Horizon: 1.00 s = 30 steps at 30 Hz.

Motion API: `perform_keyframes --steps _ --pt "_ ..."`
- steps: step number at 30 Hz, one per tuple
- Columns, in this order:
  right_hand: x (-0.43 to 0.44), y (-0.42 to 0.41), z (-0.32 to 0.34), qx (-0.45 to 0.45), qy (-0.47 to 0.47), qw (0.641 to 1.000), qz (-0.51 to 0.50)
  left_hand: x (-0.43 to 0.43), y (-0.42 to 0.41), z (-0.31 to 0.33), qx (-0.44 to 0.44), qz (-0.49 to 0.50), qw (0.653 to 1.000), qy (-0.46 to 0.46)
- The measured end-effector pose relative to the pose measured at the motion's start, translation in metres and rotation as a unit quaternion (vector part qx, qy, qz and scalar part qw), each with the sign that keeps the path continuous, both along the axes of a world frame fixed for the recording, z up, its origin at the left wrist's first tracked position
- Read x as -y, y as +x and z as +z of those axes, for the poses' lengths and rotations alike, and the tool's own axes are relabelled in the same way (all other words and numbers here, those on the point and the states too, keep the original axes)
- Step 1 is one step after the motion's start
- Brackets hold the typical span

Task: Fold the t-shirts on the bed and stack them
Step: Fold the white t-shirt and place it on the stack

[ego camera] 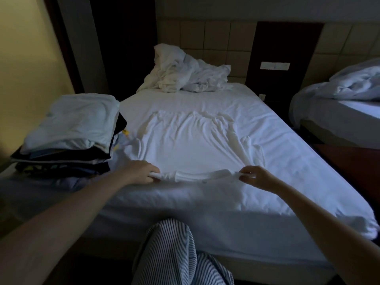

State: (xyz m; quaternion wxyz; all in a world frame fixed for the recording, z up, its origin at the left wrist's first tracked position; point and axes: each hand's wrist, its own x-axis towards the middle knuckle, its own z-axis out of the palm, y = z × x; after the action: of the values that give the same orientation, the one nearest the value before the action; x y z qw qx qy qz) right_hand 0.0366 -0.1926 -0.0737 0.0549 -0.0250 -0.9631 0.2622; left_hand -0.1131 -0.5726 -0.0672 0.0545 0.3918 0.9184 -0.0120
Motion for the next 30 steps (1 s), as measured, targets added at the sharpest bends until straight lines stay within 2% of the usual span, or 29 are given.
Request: perform_keyframes --steps 2,4,7,8,10,12,14,16,19,22,25,30 --pt "0.006 0.007 -0.002 0.033 0.053 0.998 0.003 -0.001 0.007 -0.005 0.024 0.015 0.999 0.029" --pt "0.01 0.01 -0.004 0.024 0.072 0.997 0.006 0.0 0.015 -0.006 0.048 0.055 0.991 0.116" --pt "0.012 0.013 0.0 -0.057 -0.002 0.998 -0.04 0.004 0.026 -0.002 0.033 0.135 0.947 0.289" --pt "0.012 0.015 -0.001 -0.089 -0.018 0.995 -0.043 0.007 0.03 -0.003 0.005 0.148 0.945 0.293" --pt "0.014 0.021 -0.006 -0.1 0.011 0.994 -0.031 0.012 0.041 -0.011 -0.032 0.142 0.968 0.205" --pt "0.021 0.033 -0.018 -0.034 0.099 0.995 0.002 0.018 0.051 -0.026 -0.008 0.118 0.987 0.112" --pt "0.026 0.043 -0.027 0.017 0.16 0.987 0.026 0.026 0.054 -0.042 0.035 0.109 0.988 0.103" --pt "0.034 0.045 -0.024 0.001 0.163 0.985 0.048 0.032 0.053 -0.048 0.083 0.112 0.978 0.157" --pt "0.057 0.033 -0.015 -0.002 0.194 0.975 0.104 0.032 0.052 -0.043 0.161 0.136 0.938 0.275" --pt "0.096 0.018 -0.01 -0.008 0.227 0.963 0.142 0.029 0.048 -0.036 0.143 0.202 0.894 0.374" --pt "0.141 0.002 -0.014 -0.039 0.228 0.956 0.181 0.033 0.034 -0.034 0.073 0.301 0.86 0.407" --pt "0.212 -0.026 -0.031 -0.026 0.24 0.948 0.206 0.029 0.001 -0.033 0.139 0.463 0.774 0.41"
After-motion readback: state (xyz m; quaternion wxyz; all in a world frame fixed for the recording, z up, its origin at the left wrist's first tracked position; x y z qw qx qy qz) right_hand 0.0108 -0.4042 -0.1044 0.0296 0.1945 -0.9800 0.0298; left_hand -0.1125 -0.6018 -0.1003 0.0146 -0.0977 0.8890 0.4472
